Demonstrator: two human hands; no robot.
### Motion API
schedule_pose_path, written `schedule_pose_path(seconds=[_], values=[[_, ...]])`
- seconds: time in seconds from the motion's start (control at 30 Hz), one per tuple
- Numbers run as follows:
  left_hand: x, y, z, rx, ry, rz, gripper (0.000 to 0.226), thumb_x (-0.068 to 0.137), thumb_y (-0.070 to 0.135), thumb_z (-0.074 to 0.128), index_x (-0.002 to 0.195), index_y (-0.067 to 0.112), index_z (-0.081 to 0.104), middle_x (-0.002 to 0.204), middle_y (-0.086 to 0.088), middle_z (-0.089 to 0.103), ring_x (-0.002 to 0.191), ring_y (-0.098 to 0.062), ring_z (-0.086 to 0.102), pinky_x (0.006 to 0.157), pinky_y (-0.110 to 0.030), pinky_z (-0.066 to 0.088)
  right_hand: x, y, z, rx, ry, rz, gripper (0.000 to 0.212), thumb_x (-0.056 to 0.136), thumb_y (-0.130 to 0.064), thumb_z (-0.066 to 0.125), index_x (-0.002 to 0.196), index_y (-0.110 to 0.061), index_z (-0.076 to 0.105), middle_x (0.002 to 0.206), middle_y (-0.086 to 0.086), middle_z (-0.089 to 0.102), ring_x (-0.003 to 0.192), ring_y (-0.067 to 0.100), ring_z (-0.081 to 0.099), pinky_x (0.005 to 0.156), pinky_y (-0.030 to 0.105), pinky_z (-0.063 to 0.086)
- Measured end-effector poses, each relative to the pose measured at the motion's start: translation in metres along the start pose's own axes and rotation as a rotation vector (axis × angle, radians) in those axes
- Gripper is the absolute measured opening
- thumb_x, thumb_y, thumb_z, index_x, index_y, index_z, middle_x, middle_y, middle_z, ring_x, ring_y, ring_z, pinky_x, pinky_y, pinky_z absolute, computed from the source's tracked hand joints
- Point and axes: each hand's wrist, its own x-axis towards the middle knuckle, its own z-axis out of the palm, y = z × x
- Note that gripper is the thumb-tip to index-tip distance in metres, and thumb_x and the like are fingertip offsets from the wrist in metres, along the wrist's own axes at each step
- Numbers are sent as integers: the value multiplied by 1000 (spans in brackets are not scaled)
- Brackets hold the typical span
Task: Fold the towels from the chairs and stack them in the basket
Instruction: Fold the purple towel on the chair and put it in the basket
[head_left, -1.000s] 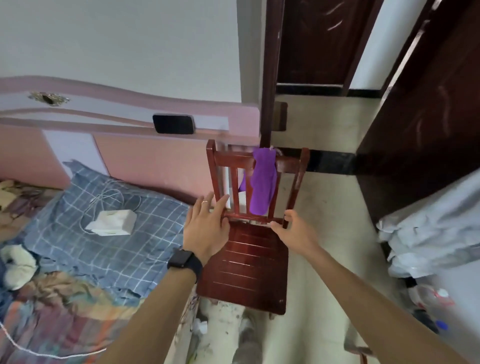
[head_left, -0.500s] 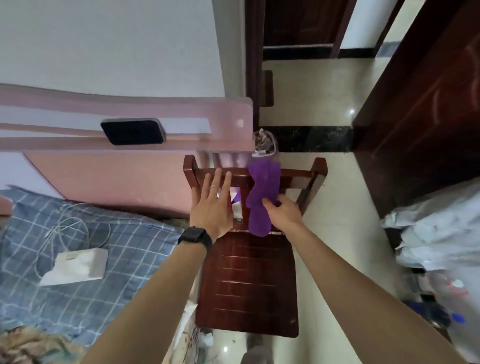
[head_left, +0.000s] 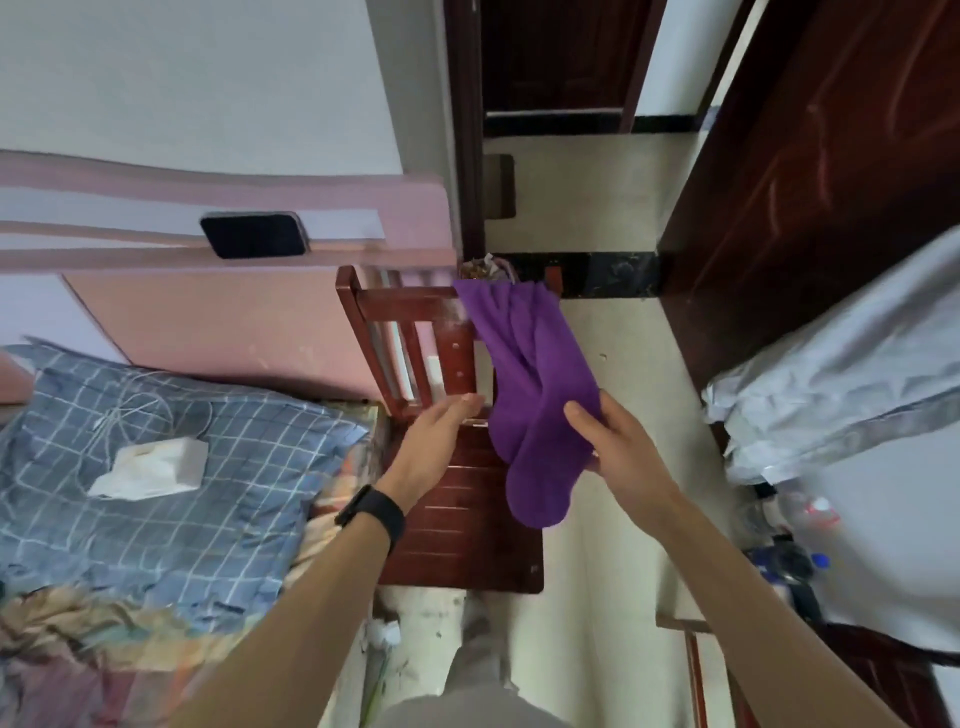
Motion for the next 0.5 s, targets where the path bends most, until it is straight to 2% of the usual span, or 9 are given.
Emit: schedule_pose_path(seconds=[0.03, 0.07, 0.13, 0.2, 0.23, 0.3, 0.37, 0.43, 0.5], values=[[-24, -6, 16, -121, -80, -34, 38, 97, 44, 48, 114, 20, 72, 117, 3, 73, 114, -13, 64, 109, -34, 42, -20, 5, -8, 88, 6, 33, 21, 101, -25, 56, 118, -34, 64, 109, -13, 75, 111, 15, 68, 101, 48, 53], [-50, -12, 34, -194, -125, -73, 34, 100, 41, 46, 110, 20, 72, 110, 6, 75, 107, -11, 66, 104, -31, 47, -39, 12, -15, 183, 12, 79, 24, 101, -23, 56, 122, -31, 63, 112, -9, 74, 113, 20, 67, 100, 51, 53], [-103, -23, 66, -238, -178, -107, 40, 97, 51, 42, 102, 25, 72, 100, 11, 76, 95, -7, 69, 87, -26, 52, -74, 27, -31, 345, -2, 153, 30, 100, -26, 57, 130, -26, 60, 122, -1, 71, 117, 25, 65, 97, 56, 54], [-152, -39, 93, -231, -205, -127, 57, 90, 66, 34, 98, 27, 75, 104, 7, 76, 99, -11, 69, 88, -30, 48, -107, 44, -46, 354, 20, 178, 27, 100, -32, 58, 127, -25, 60, 122, -2, 70, 114, 23, 65, 96, 54, 55], [-174, -47, 103, -243, -196, -96, 60, 91, 66, 33, 97, 25, 76, 106, 4, 75, 101, -14, 69, 92, -32, 47, -122, 53, -53, 335, 66, 189, 25, 100, -34, 59, 123, -25, 60, 121, -3, 70, 112, 21, 66, 95, 51, 55], [-207, -63, 119, -200, -156, 3, 40, 98, 51, 47, 100, 25, 76, 105, -2, 75, 102, -20, 70, 98, -39, 49, -153, 71, -65, 306, 118, 213, 34, 96, -38, 64, 125, -21, 60, 122, 0, 70, 109, 20, 69, 97, 46, 55], [-235, -79, 136, -153, -96, 38, 14, 97, 22, 62, 93, 24, 75, 90, -4, 74, 87, -25, 69, 92, -46, 54, -183, 89, -74, 254, 105, 233, 42, 93, -36, 69, 129, -16, 60, 123, 5, 71, 109, 22, 70, 98, 45, 55], [-258, -88, 155, -156, -67, 20, 13, 95, 7, 62, 91, 17, 70, 78, -4, 67, 75, -25, 62, 80, -40, 52, -216, 100, -81, 232, 15, 263, 35, 94, -29, 69, 126, -17, 62, 116, 3, 75, 105, 21, 72, 89, 43, 58], [-276, -94, 171, -195, -20, -58, 11, 97, 6, 58, 90, 13, 61, 76, -3, 59, 70, -20, 55, 70, -30, 47, -249, 110, -86, 90, -132, 329, 34, 89, -32, 74, 120, -27, 63, 108, -4, 76, 99, 19, 73, 81, 42, 60]])
